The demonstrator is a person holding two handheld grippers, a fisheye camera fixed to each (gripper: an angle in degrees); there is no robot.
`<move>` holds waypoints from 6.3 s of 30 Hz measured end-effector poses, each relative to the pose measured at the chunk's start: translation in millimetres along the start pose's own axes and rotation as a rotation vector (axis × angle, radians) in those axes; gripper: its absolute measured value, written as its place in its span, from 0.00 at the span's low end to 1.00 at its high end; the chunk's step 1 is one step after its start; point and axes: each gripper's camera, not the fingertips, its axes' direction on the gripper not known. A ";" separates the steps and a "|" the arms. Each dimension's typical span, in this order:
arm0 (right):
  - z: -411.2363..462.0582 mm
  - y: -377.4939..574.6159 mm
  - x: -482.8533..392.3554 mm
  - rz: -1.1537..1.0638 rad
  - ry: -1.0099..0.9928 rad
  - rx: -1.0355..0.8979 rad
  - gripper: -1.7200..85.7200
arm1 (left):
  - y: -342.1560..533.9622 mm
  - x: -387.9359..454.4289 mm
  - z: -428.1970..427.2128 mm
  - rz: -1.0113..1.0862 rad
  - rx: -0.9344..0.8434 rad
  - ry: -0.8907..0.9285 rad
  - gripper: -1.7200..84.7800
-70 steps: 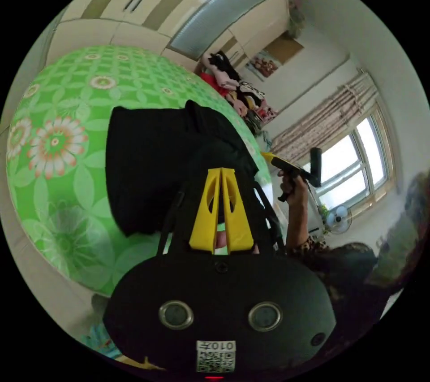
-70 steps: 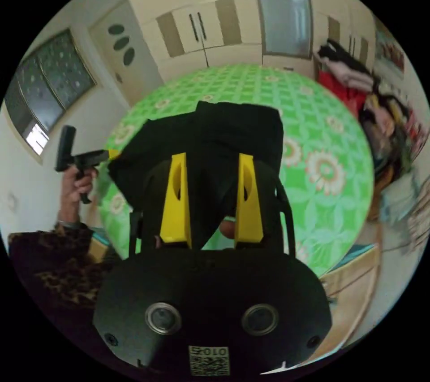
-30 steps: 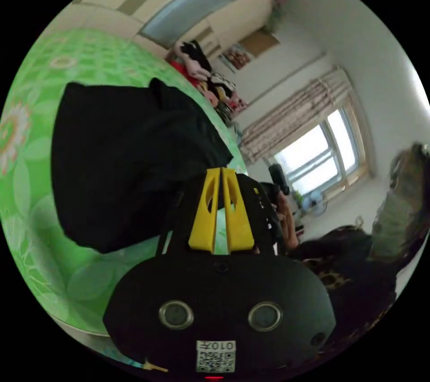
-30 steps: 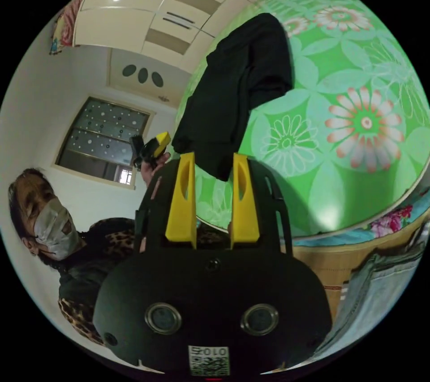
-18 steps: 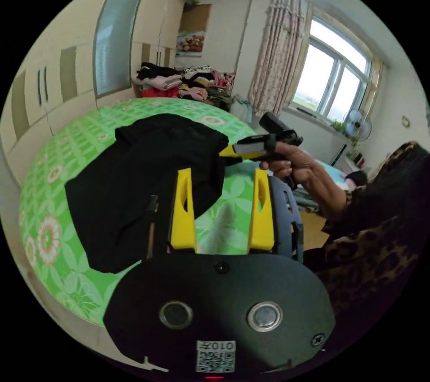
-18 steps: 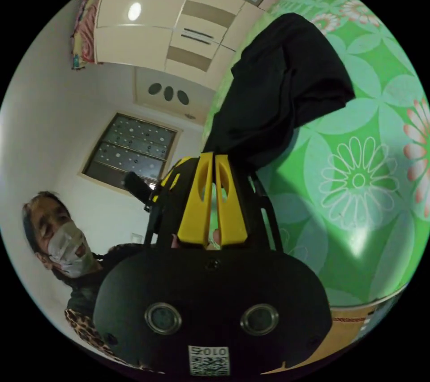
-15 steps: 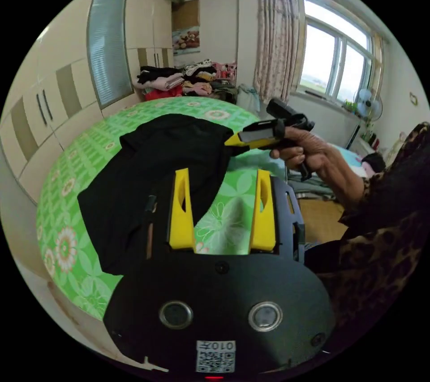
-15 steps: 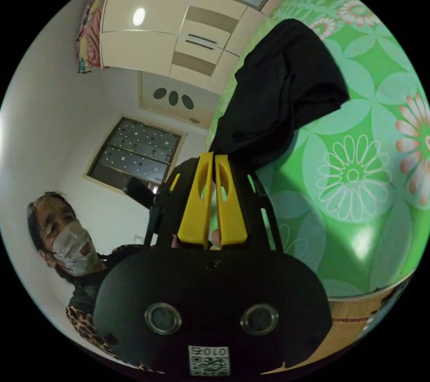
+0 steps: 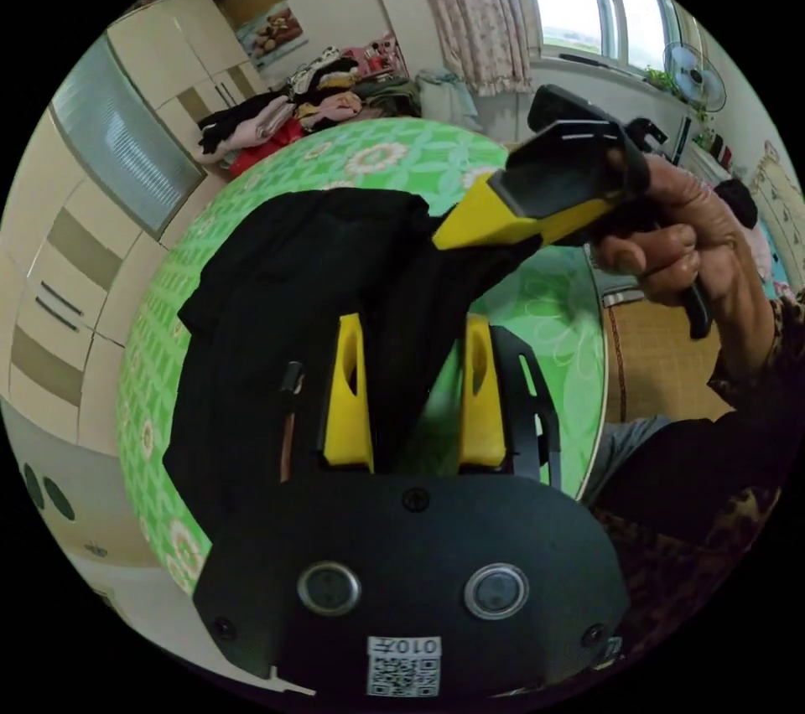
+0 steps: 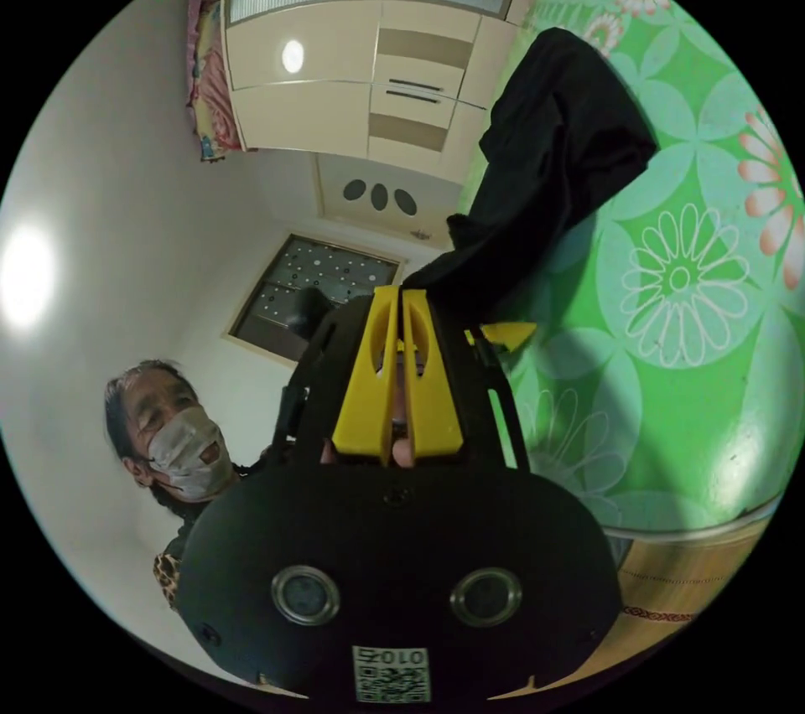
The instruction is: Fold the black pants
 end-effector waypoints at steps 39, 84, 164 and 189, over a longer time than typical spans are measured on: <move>311.9 -94.9 -147.7 -0.569 1.248 -0.408 0.16 | 408.2 -407.4 -316.4 -1.804 0.727 0.270 0.09; -163.1 11.4 -70.6 0.198 0.815 0.541 0.10 | 329.1 -485.2 -573.5 -1.825 0.715 0.382 0.09; -57.1 206.2 -87.8 0.157 0.171 0.347 0.05 | 571.3 -342.5 -518.8 -1.959 1.853 1.114 0.14; -36.3 218.6 -69.0 0.150 0.124 0.308 0.06 | 454.3 -332.0 -457.8 -1.737 1.601 0.840 0.02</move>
